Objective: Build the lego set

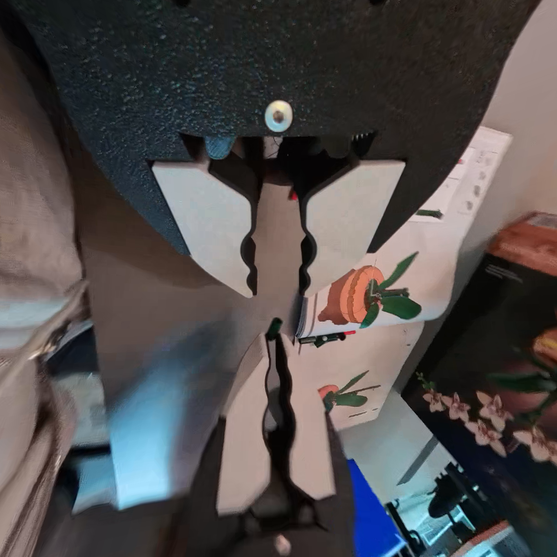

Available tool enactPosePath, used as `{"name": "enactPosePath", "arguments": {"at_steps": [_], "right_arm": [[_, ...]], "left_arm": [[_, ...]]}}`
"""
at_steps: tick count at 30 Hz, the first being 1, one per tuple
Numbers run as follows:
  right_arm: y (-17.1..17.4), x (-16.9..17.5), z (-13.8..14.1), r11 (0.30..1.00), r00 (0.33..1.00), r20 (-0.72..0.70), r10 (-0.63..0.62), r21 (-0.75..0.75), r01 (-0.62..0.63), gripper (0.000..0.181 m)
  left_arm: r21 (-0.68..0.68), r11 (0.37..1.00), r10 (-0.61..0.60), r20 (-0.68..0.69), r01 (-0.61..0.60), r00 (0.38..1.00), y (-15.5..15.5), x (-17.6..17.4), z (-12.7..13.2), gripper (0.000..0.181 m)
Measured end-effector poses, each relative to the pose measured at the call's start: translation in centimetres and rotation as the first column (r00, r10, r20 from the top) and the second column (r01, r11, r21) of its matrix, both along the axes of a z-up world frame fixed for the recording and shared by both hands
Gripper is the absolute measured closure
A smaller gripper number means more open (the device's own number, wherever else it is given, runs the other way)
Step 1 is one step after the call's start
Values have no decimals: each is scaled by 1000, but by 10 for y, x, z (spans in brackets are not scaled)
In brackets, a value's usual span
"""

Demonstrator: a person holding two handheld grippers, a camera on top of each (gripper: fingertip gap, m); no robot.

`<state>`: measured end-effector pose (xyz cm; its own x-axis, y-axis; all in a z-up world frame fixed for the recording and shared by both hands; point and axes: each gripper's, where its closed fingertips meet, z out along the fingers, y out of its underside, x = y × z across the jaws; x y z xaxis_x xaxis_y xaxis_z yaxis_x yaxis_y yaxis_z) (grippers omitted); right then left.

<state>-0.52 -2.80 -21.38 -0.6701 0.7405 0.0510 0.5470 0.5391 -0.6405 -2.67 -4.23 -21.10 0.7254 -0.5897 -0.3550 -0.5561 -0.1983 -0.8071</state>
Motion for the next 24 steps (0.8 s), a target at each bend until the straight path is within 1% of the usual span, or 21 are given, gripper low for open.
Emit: {"name": "enactPosePath", "arguments": {"at_steps": [2,4,7,9,10,12,13,15,16,17,18,19,20,21,22,24], "right_arm": [[-7,1,8,998,995,92,48,-52,-43,175],[-6,-1,12,997,987,142,69,-43,-64,175],[-6,-2,10,996,977,197,85,-16,-83,175],[-6,-2,7,997,970,229,82,-7,-83,175],[-5,-2,6,997,969,237,74,0,-76,175],[-6,-4,6,998,971,232,63,2,-65,175],[-5,-6,8,999,974,219,48,1,-49,175],[-3,-15,19,998,991,135,-19,-49,26,174],[-3,-22,29,991,996,64,-65,-114,72,170],[-4,-27,42,974,994,-16,-105,-204,99,166],[-5,-32,57,944,982,-112,-150,-312,109,163],[-6,-36,73,900,956,-210,-203,-426,97,163],[-8,-37,87,849,925,-291,-245,-525,60,164],[-9,-36,95,803,894,-347,-284,-595,24,164],[-10,-35,99,770,872,-381,-308,-638,-7,164],[-14,-33,100,717,853,-406,-326,-695,-57,165]], "left_arm": [[20,999,-25,-129,28,991,6,4,-4,156],[25,998,-53,-181,58,982,10,11,-5,157],[31,996,-75,-147,81,986,11,21,-2,157],[33,997,-62,-129,67,990,12,23,0,157],[34,998,-42,-133,46,990,14,21,-1,161],[48,999,1,-136,6,991,17,17,-2,175],[54,999,14,-115,-8,993,18,16,-2,175],[90,994,58,-7,-57,998,20,11,6,175],[120,989,75,96,-86,993,21,8,15,175],[147,983,70,228,-106,971,21,6,26,176],[169,979,45,366,-113,930,19,5,38,175],[190,975,6,494,-115,870,17,4,50,176],[204,972,-33,596,-112,802,14,3,61,175],[210,972,-62,668,-108,742,12,1,68,176],[216,971,-84,713,-105,696,11,0,74,175],[233,969,-127,758,-84,640,9,1,81,176]]}}
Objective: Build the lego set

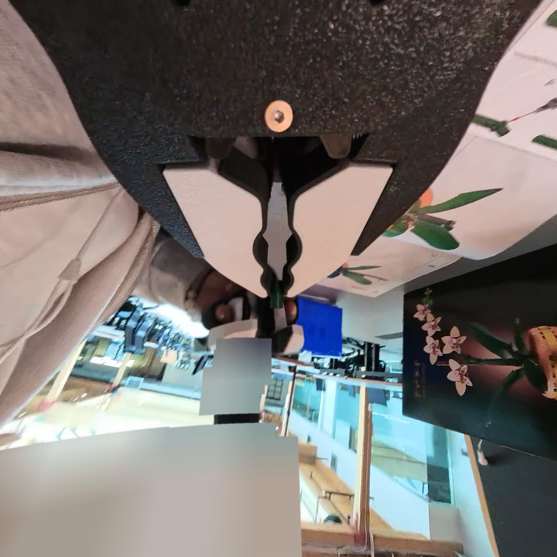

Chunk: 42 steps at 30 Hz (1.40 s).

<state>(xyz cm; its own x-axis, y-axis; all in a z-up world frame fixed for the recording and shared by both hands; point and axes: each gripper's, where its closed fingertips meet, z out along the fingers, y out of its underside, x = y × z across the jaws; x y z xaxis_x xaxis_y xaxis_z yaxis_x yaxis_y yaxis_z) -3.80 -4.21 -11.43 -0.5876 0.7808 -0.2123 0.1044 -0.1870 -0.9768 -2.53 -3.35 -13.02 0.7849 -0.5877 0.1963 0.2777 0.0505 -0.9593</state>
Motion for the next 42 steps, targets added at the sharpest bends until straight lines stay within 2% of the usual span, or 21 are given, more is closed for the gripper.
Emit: {"name": "enactPosePath", "arguments": {"at_steps": [3,12,14,19,26,35,42], "right_arm": [[-4,-1,1,997,999,-38,16,-77,-19,171],[-7,1,-6,998,999,-25,48,-32,-49,176],[-9,3,-9,997,997,-15,70,22,-69,176],[-14,4,-13,985,991,37,131,111,-134,176],[-16,2,-19,979,989,60,135,148,-143,176],[-16,1,-24,976,989,66,131,166,-140,176],[-19,-1,-23,977,990,47,132,161,-138,176]], "left_arm": [[10,999,-36,42,36,998,-1,4,4,176],[16,999,-37,50,37,998,-1,7,4,176],[-19,998,-58,3,58,998,-1,10,-1,175],[-107,993,-71,-230,47,971,0,17,-20,159],[-134,991,-56,-334,11,941,5,18,-27,168],[-147,989,-59,-342,9,938,8,17,-28,181],[-129,992,-50,-329,8,943,6,15,-27,181]]}}
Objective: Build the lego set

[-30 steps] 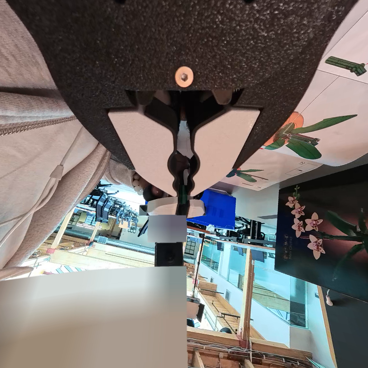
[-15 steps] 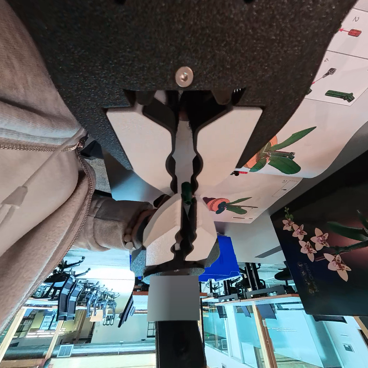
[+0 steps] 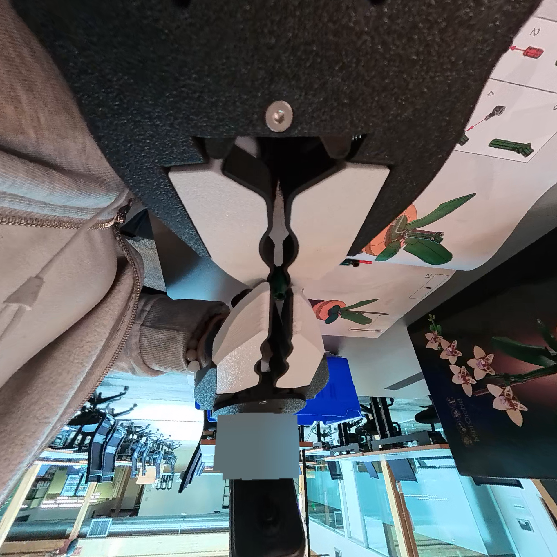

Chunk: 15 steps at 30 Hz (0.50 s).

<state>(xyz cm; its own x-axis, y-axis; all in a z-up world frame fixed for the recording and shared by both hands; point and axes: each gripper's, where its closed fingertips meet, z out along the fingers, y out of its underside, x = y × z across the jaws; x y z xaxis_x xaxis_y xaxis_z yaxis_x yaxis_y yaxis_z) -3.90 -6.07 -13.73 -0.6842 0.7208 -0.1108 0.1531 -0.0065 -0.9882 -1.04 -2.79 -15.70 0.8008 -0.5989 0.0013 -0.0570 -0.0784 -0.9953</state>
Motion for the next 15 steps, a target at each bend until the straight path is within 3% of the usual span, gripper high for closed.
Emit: {"name": "enactPosePath", "arguments": {"at_steps": [3,6,9,12,15], "right_arm": [[2,-2,1,1000,1000,-12,-22,-1,22,153],[10,-1,-3,998,998,18,-57,42,56,148],[12,-5,-34,978,984,156,-82,205,49,152],[3,-12,-73,932,936,343,-83,359,-49,164],[-6,-25,-89,882,904,420,-82,453,-131,168]], "left_arm": [[-8,1000,30,-4,-30,1000,-4,-6,-1,181],[-73,994,83,-46,-86,995,-21,-25,-10,181],[-147,970,180,-105,-194,978,-46,-57,-22,181],[-207,935,260,-150,-288,954,-64,-79,-33,181],[-209,918,311,-151,-338,938,-70,-87,-35,181]]}}
